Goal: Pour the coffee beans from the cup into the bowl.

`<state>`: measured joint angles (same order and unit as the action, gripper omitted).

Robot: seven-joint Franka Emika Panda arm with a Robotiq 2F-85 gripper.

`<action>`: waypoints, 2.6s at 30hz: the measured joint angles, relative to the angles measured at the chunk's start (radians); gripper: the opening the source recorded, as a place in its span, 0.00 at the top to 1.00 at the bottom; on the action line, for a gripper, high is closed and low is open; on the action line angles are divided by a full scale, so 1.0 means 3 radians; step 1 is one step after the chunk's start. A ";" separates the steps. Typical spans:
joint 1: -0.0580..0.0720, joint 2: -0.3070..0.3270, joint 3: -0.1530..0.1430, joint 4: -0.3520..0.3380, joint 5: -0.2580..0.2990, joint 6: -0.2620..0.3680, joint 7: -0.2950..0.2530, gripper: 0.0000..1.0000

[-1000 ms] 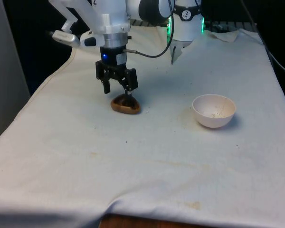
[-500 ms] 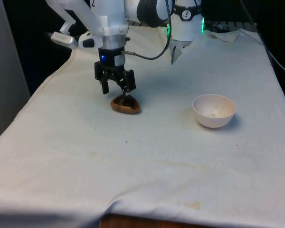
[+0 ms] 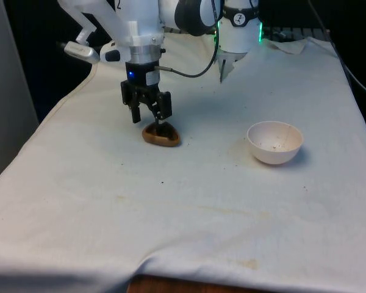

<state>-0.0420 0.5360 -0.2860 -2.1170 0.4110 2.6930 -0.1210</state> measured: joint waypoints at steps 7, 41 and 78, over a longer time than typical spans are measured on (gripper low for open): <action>0.0000 0.0000 0.0000 0.0000 0.0000 0.0000 0.0003 0.60; 0.0013 -0.0020 0.0000 0.0013 0.0000 -0.0010 0.0007 1.00; 0.0243 -0.0933 0.0170 -0.0193 -0.0890 -0.0557 0.0803 1.00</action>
<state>0.0310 0.2560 -0.2350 -2.1750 0.1440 2.5260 0.1200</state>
